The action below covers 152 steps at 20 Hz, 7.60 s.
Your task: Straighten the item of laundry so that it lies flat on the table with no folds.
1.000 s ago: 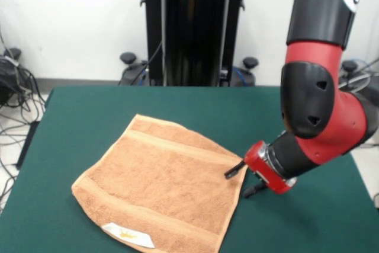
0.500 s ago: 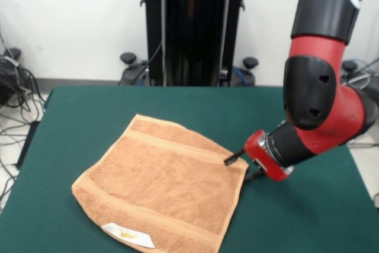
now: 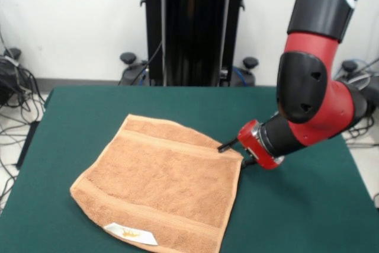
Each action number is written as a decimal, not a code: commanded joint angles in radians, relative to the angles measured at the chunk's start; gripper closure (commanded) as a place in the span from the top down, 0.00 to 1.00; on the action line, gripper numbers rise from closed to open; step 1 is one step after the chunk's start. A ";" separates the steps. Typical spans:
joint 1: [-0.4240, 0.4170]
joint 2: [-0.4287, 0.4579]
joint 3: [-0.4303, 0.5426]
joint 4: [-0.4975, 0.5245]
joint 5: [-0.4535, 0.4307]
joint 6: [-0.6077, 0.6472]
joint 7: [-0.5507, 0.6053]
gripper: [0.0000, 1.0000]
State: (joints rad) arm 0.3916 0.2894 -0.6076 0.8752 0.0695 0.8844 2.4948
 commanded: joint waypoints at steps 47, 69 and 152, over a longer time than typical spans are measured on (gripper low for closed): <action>0.042 0.043 0.159 0.201 0.065 -0.103 0.190 1.00; 0.110 0.022 0.191 0.247 0.104 -0.025 0.206 1.00; -0.647 -0.721 0.635 0.612 -0.446 -0.586 -0.263 1.00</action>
State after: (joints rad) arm -0.2231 -0.4212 -0.0933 1.4032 -0.3096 0.1818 2.3577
